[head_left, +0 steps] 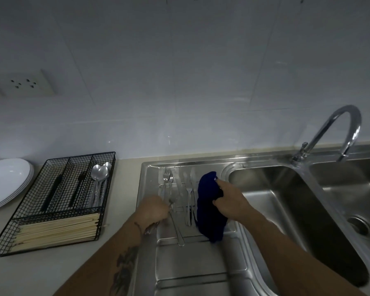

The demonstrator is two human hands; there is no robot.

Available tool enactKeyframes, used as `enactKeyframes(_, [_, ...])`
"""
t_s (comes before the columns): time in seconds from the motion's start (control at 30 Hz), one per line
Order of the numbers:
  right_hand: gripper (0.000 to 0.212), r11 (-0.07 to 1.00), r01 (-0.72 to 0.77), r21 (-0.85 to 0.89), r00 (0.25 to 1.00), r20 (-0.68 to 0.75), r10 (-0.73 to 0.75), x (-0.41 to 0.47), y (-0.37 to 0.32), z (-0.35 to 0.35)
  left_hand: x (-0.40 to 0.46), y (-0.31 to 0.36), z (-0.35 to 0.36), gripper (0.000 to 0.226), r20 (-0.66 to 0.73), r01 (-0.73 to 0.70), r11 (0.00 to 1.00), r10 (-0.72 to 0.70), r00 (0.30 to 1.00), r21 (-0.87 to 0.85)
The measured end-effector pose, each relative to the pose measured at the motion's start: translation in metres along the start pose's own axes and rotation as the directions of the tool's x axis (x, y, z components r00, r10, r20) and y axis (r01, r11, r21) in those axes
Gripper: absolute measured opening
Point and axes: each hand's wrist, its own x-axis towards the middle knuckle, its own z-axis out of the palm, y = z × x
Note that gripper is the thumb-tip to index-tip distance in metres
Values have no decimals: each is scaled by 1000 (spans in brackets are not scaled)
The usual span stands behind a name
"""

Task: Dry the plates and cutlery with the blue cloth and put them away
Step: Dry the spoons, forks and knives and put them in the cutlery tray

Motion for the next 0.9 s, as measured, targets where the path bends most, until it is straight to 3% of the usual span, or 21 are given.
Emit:
enactKeyframes(0.1, [43, 998, 6, 63, 997, -78, -1, -8, -3, 1, -7, 2, -18, 27, -91, 6, 993, -17, 996, -117])
enactKeyframes(0.13, [40, 996, 10, 83, 993, -114, 0, -11, -5, 2, -10, 5, -22, 26, -128, -12, 971, -20, 992, -238])
enactKeyframes(0.27, [33, 987, 29, 159, 970, -241, 10, -21, -18, 3, -40, 30, -33, 8, -112, -159, 802, 115, 987, -575])
enactKeyframes(0.43, [33, 903, 61, 425, 941, -327, 91, -30, -40, -3, -57, 59, -23, 8, -166, -316, 722, 273, 947, -616])
enactKeyframes(0.5, [35, 807, 79, 585, 946, -300, 124, -34, -48, -3, -60, 64, -21, 11, -211, -343, 693, 272, 939, -634])
enactKeyframes(0.6, [30, 581, 87, 810, 971, -199, 133, -44, -61, -2, -62, 67, -24, 15, -213, -330, 658, 254, 943, -676])
enactKeyframes(0.7, [31, 339, 101, 935, 986, -138, 89, -51, -71, 5, -68, 64, -31, 16, -206, -319, 654, 245, 947, -686])
enactKeyframes(0.77, [29, 255, 104, 961, 984, -136, 114, -52, -76, 14, -73, 60, -36, 22, -204, -321, 666, 250, 947, -673])
enactKeyframes(0.8, [26, 287, 114, 951, 978, -158, 137, -51, -79, 21, -75, 57, -37, 26, -198, -319, 675, 253, 947, -666])
enactKeyframes(0.9, [18, 573, 139, 808, 912, -330, 245, -43, -84, 43, -80, 50, -36, 31, -172, -310, 683, 263, 949, -662])
